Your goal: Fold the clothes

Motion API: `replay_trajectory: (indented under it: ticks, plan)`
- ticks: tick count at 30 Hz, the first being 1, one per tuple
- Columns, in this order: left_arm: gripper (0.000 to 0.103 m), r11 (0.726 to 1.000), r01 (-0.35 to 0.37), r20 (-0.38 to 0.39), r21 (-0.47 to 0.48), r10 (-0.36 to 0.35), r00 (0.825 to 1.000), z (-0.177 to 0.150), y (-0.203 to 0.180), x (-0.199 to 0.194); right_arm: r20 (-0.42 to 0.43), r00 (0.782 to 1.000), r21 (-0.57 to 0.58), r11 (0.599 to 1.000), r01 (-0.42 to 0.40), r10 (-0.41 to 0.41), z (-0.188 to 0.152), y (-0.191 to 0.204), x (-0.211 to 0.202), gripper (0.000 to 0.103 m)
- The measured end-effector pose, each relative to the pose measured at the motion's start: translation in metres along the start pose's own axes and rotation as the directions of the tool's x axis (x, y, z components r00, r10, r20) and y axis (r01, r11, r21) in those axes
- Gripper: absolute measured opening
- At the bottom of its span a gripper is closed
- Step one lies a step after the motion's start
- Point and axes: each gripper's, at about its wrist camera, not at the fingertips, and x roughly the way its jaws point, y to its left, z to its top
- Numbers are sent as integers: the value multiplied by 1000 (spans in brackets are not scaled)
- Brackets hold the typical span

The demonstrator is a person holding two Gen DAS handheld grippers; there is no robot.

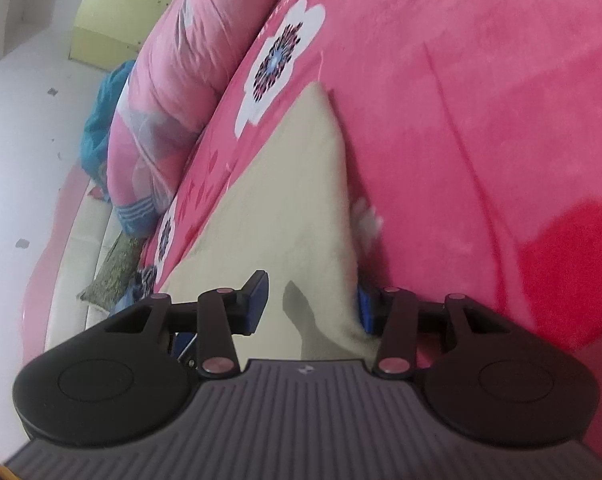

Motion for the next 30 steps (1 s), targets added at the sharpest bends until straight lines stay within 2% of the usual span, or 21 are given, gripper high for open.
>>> replay_trajectory:
  ticks: [8,16,24,26,28,30]
  plan:
    - [92,1000,-20,-31,5,20,999,4,-4,3,15,999,32,999,-30,30,17,-1,17,43]
    - [92,999,-42,-62,8,43,997,9,-7,5,-56,997,-8,999,-44,43,3,-1,10,42]
    - [93,998,-61,-90,19,62,994,14,-11,8,-80,996,-31,999,-42,39,14,3,27,42]
    - [93,998,-63,-92,21,65,994,14,-11,8,-75,996,-48,998,-45,42,15,5,30,39]
    - [93,998,-64,-93,25,66,993,14,-12,7,-64,998,-86,996,-22,16,14,11,30,19]
    - [93,998,-61,-88,29,63,994,13,-12,7,-52,999,-124,992,-1,-6,14,18,28,14]
